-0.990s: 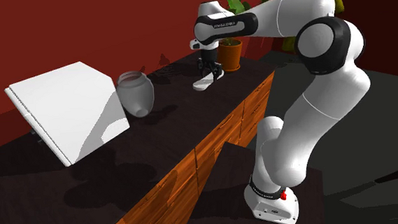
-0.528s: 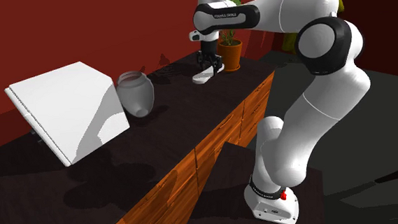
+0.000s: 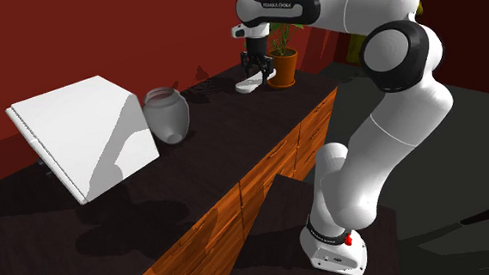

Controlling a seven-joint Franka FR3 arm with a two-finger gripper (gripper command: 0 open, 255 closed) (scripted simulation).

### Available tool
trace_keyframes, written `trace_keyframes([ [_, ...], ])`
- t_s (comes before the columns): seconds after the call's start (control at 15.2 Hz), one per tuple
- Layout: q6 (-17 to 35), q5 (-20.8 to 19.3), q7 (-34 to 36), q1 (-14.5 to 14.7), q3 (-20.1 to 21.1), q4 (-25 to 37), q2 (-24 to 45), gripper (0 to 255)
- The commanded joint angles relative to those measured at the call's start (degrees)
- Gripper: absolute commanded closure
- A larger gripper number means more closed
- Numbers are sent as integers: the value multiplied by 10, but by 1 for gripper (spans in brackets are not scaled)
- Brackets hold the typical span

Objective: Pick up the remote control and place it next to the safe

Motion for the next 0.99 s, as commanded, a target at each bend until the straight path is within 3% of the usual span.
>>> trace_keyframes([
  [0.0,-17,3,-1,2,2,19,3,255],
  [0.92,-121,35,-31,20,-12,162,52,255],
])
